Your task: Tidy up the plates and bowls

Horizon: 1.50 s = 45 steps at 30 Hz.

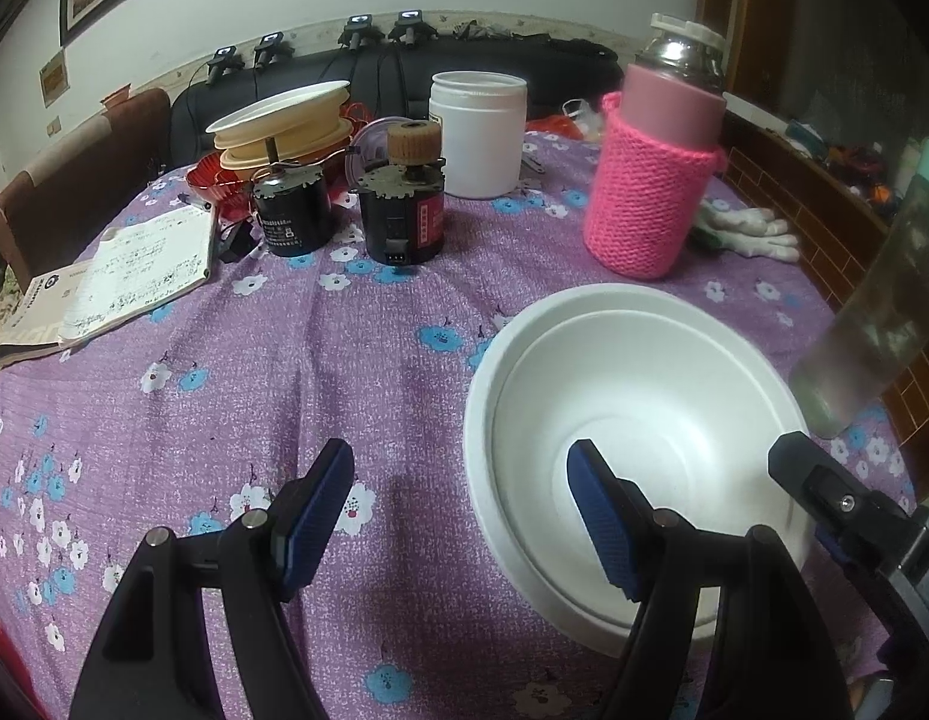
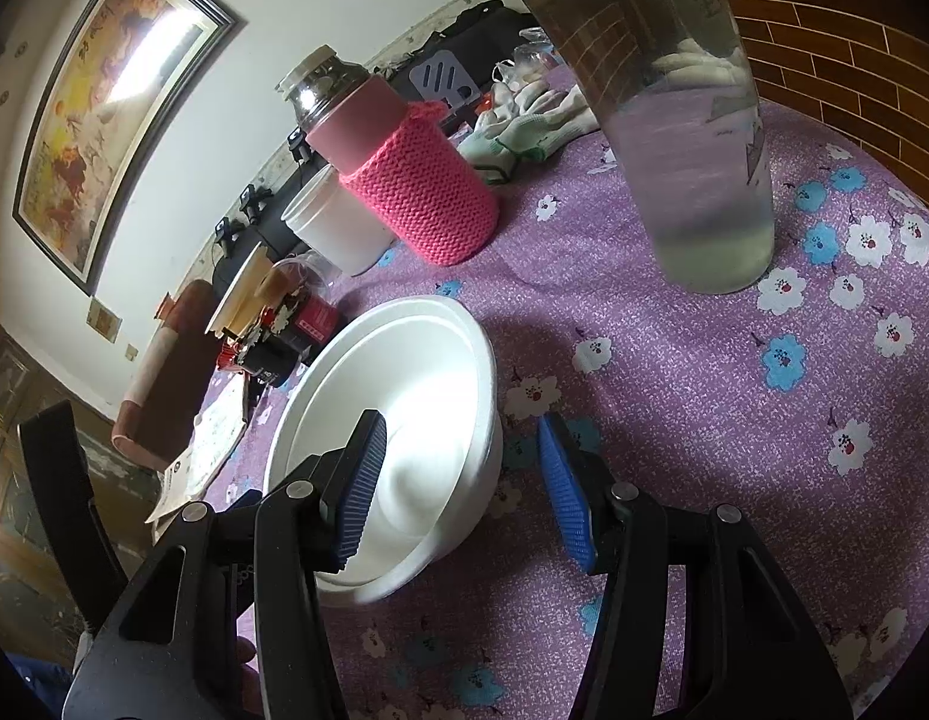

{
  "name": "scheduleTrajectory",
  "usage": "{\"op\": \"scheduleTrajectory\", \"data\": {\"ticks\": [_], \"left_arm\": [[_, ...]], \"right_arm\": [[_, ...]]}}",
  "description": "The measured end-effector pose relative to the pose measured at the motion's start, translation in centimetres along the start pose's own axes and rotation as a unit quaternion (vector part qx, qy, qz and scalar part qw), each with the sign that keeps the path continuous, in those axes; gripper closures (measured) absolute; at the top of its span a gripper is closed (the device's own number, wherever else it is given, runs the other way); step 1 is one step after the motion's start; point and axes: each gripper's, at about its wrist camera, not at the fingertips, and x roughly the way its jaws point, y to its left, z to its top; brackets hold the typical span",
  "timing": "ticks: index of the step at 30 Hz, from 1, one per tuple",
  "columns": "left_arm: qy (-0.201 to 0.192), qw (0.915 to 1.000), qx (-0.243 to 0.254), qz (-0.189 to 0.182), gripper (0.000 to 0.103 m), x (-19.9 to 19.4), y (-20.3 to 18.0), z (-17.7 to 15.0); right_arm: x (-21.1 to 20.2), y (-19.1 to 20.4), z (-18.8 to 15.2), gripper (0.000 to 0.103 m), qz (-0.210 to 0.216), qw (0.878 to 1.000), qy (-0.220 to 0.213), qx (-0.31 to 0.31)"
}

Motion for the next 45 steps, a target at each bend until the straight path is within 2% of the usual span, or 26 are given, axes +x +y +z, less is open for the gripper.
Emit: {"op": "scheduleTrajectory", "data": {"ticks": [45], "left_arm": [[0.025, 0.9997, 0.001, 0.006, 0.029, 1.5, 0.3, -0.7]], "right_arm": [[0.3, 0.0, -0.1, 0.051, -0.001, 1.000, -0.001, -0.001]]}}
